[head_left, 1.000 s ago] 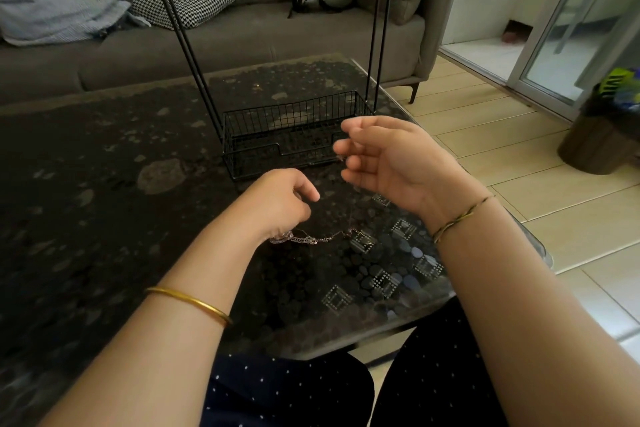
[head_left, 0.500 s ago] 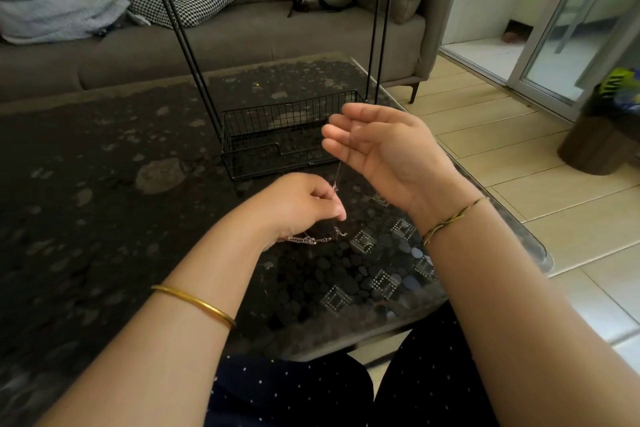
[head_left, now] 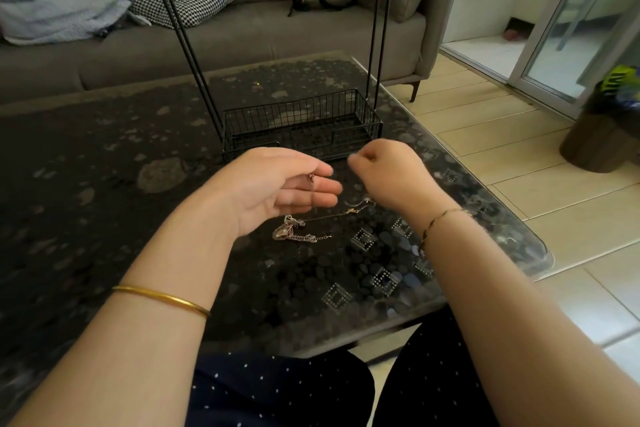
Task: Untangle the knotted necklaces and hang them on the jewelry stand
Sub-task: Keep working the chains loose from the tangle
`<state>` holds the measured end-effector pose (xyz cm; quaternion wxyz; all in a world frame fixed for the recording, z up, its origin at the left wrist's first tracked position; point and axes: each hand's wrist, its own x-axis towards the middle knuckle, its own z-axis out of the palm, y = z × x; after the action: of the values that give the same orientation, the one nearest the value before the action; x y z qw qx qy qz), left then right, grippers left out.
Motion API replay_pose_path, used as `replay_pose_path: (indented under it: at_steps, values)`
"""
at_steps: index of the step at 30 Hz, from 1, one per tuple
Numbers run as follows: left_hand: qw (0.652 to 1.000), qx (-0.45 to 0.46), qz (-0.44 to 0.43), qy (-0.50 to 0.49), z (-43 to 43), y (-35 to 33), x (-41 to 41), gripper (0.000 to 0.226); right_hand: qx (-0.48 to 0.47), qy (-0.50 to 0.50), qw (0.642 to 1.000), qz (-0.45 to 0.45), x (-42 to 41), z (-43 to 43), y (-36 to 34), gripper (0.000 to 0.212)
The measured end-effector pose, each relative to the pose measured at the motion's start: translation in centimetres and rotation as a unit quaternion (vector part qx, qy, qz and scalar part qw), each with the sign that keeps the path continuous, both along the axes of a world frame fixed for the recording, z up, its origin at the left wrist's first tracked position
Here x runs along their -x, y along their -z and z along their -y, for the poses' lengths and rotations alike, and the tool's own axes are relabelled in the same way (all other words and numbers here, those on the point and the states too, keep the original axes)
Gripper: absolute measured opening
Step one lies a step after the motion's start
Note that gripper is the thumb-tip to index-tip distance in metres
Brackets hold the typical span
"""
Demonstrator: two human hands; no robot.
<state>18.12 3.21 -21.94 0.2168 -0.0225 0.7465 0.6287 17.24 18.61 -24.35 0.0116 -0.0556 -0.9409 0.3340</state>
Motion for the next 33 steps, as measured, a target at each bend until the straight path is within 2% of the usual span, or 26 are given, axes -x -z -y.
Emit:
replay_pose_path:
  at_steps: [1,3,5,8,12,17,21,24,28,31,33]
  values:
    - [1.0,-0.011,0.008,0.006,0.0,-0.2,-0.1,0.018,0.071,0.0,0.997,-0.005,0.0,0.2,-0.2,0.034]
    - [1.0,-0.016,0.017,0.018,-0.1,-0.5,-0.2,0.02,0.253,-0.013,0.967,0.041,-0.2,0.8,-0.8,0.04]
    - [0.999,-0.019,0.024,0.026,-0.1,-0.6,-0.3,0.022,0.331,-0.038,0.938,0.09,0.0,1.1,-0.9,0.046]
    - [0.999,-0.027,0.034,0.021,-0.1,-0.7,-0.4,0.024,0.337,-0.043,0.936,0.093,0.0,1.2,-0.6,0.048]
    - [0.999,-0.021,0.037,0.01,0.1,-0.6,-0.2,0.024,0.365,-0.022,0.928,0.072,-0.4,0.5,-1.2,0.034]
    - [1.0,-0.006,0.006,0.011,0.1,-0.6,-0.2,0.01,0.358,-0.009,0.934,0.016,-0.4,0.0,-1.1,0.033]
    - [1.0,0.002,-0.012,0.008,0.2,-0.3,-0.1,0.009,0.381,0.004,0.924,-0.012,-0.4,-0.1,-1.2,0.032]
    - [0.999,0.013,-0.031,-0.003,0.2,0.0,0.1,0.009,0.365,0.004,0.931,-0.026,-0.4,-0.2,-1.3,0.031]
    - [0.998,0.014,-0.054,-0.018,0.2,0.3,0.3,0.011,0.305,-0.008,0.952,-0.01,-0.8,-0.5,-1.6,0.027]
    - [0.998,0.018,-0.065,-0.015,0.2,0.3,0.3,0.011,0.245,-0.018,0.969,0.018,-1.1,-0.4,-1.7,0.033]
    - [0.997,0.026,-0.073,-0.015,0.1,0.2,0.2,0.012,0.279,-0.032,0.959,0.042,-1.1,-0.1,-1.8,0.034]
